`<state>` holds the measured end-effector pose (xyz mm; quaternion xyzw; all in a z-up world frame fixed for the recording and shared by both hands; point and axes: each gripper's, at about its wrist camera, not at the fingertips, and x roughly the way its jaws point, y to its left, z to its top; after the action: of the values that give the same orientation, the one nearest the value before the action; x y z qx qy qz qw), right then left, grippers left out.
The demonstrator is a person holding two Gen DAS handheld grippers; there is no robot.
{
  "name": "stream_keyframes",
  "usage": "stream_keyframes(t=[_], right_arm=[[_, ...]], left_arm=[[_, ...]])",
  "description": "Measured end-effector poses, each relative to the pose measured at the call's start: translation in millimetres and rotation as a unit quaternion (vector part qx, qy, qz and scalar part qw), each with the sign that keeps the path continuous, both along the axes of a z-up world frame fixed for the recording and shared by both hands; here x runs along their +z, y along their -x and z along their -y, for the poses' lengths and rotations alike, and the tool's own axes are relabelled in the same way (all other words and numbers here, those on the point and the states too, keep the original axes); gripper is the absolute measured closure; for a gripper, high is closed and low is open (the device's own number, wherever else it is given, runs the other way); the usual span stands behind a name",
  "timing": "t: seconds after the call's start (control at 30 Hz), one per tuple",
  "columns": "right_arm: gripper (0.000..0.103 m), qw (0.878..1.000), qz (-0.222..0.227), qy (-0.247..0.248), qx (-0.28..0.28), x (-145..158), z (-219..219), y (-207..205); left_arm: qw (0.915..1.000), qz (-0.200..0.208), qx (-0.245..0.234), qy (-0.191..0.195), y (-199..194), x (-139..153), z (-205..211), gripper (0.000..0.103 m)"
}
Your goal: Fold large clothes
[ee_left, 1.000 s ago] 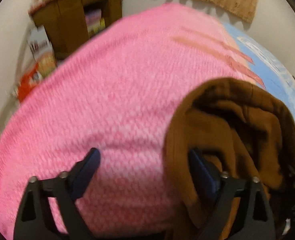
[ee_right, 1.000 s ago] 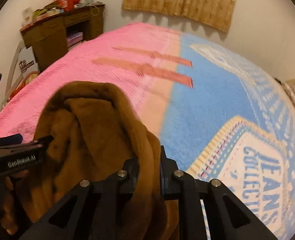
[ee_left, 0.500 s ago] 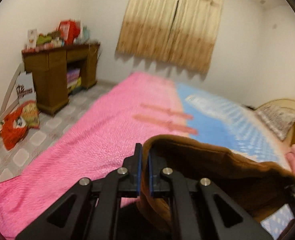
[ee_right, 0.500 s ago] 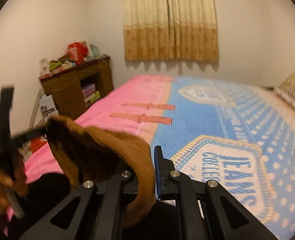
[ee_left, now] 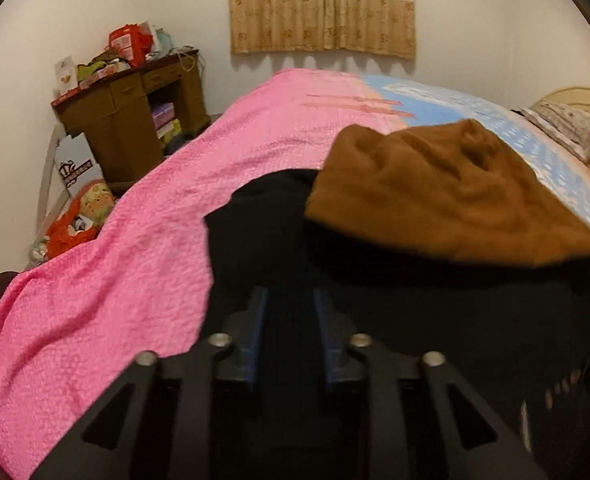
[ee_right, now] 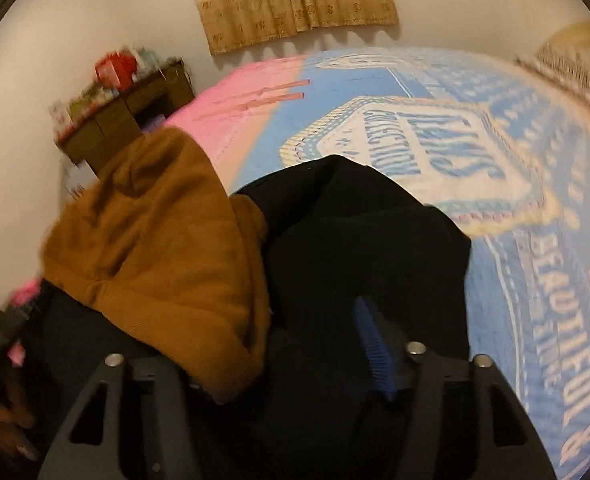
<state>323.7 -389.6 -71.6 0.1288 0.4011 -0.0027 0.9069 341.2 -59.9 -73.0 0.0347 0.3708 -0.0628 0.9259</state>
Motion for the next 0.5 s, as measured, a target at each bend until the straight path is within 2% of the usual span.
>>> stream_keyframes(t=[0.07, 0.13, 0.2, 0.23, 0.3, 0.37, 0.5], right_arm=[[0.042, 1.0, 0.007, 0.012, 0.005, 12.4, -1.3, 8.7], [0.042, 0.999, 0.029, 0.035, 0.004, 26.8, -4.3, 16.9], [0.042, 0.998, 0.04, 0.051, 0.008, 32.4, -7.7, 18.3], [0.042, 0.996, 0.049, 0.076, -0.013, 38.7, -8.1, 19.3], [0.041, 0.992, 0.073, 0.097, -0.036, 48.7, -10.6, 25.5], [0.041, 0.993, 0.089, 0.075, -0.008, 57.5, -18.7, 22.0], [0.037, 0.996, 0.087, 0.013, 0.026, 59.8, -30.8, -5.3]], left_arm=[[0.9997, 0.019, 0.004, -0.018, 2.9, 13.0, -7.1, 0.045], [0.9984, 0.055, 0.004, -0.013, 3.7, 36.0, -15.0, 0.036], [0.9974, 0.072, -0.002, 0.005, 3.2, 49.1, -14.5, 0.031], [0.9969, 0.077, -0.003, 0.014, -0.8, 54.4, -14.7, 0.026], [0.9958, 0.088, 0.001, 0.025, -16.0, 63.5, -12.0, 0.023], [0.9961, 0.083, 0.008, 0.029, -30.8, 64.3, -5.0, 0.023], [0.996, 0.018, 0.007, 0.087, -68.6, 48.3, 10.5, 0.023]])
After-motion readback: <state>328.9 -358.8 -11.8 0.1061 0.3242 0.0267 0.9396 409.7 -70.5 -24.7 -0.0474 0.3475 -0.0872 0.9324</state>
